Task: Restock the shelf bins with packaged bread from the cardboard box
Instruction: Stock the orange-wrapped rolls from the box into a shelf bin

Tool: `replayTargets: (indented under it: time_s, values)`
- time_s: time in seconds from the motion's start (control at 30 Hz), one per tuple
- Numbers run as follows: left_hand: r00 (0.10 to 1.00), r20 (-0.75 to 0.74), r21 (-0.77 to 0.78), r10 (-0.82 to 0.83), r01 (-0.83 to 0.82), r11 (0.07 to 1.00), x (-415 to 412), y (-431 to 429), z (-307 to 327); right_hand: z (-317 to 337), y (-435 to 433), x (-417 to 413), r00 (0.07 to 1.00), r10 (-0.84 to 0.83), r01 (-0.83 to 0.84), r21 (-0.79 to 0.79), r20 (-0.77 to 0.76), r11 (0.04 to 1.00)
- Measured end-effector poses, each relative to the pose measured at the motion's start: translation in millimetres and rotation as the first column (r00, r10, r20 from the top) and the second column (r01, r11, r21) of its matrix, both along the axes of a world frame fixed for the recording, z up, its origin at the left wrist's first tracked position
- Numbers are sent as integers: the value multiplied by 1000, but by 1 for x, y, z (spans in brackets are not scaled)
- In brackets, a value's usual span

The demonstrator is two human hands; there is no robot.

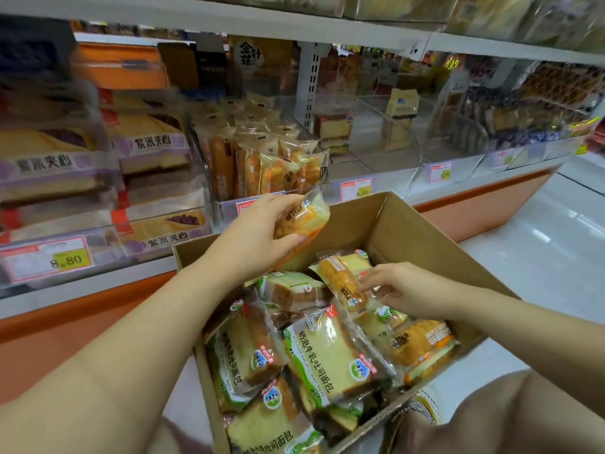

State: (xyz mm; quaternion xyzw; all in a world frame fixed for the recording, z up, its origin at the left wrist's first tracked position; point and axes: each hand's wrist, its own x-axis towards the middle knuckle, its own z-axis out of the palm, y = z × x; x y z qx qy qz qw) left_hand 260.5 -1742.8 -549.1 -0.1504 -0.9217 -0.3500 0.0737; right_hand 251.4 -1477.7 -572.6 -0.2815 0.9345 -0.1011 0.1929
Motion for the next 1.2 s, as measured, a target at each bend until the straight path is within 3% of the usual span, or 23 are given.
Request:
replayTargets:
  time_s: [0.13,0.3,0.43,0.57,0.7,0.8,0.93,1.03,1.1,1.2]
  values:
    - [999,31,33,18,-19,999,1,-1,3,9,-11,-7,980,-169,171,-16,103,985]
    - [987,153,213,54,-86,973,0,-6,7,-3,-41,-32,946,-319,316,56,57,947]
    - [960,279,501,13,-157,851,-5,-15,8,-18,-55,-44,935,-350,327,234,62,915]
    - [935,347,663,-75,-188,725,-6,-24,12,-3,-52,-42,942,-324,334,188,-85,923]
    - [930,366,713,-36,-255,653,-8,-33,13,44,-43,-32,908,-158,233,156,-388,960]
    - [930,366,729,18,-298,617,-7,-38,14,75,-37,-26,762,114,-63,101,-637,993]
    - [912,410,753,23,-353,555,-4,-37,17,105,-41,-9,521,390,-346,230,-759,910]
    - [898,440,719,0,-353,598,0,-30,14,110,-56,3,416,499,-426,322,-760,845]
    - [897,440,659,50,-360,660,4,-25,14,101,-64,7,424,532,-418,363,-733,833]
    - [884,453,588,115,-393,707,6,-21,15,80,-69,5,558,545,-393,379,-626,838]
